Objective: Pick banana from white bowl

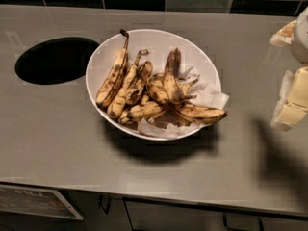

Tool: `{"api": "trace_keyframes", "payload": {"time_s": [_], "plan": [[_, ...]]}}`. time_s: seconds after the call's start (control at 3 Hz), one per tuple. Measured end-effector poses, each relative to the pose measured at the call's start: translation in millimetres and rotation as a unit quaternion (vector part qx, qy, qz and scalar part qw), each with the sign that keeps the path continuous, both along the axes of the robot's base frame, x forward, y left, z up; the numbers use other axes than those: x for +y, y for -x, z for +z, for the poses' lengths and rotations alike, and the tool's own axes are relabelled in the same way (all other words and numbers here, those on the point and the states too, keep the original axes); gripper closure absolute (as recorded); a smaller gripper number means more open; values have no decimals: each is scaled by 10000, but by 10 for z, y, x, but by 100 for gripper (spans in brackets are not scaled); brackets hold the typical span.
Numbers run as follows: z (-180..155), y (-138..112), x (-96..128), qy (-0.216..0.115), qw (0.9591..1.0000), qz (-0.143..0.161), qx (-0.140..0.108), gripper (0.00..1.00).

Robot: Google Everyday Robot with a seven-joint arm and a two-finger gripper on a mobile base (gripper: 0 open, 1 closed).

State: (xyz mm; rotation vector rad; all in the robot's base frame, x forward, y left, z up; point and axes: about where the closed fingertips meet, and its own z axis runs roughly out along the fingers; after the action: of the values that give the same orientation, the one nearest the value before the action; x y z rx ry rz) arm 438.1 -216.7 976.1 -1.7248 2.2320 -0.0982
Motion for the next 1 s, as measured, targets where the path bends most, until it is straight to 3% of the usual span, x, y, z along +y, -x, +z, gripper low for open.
{"api": "trace_keyframes", "payload": {"time_s": [0.33, 0.67, 1.0], "plan": [[0, 0, 1, 0, 10000, 1, -1, 0], [108, -71, 286, 38, 9990, 441, -109, 0], [194, -183, 709, 175, 9938, 1088, -138, 0]]}}
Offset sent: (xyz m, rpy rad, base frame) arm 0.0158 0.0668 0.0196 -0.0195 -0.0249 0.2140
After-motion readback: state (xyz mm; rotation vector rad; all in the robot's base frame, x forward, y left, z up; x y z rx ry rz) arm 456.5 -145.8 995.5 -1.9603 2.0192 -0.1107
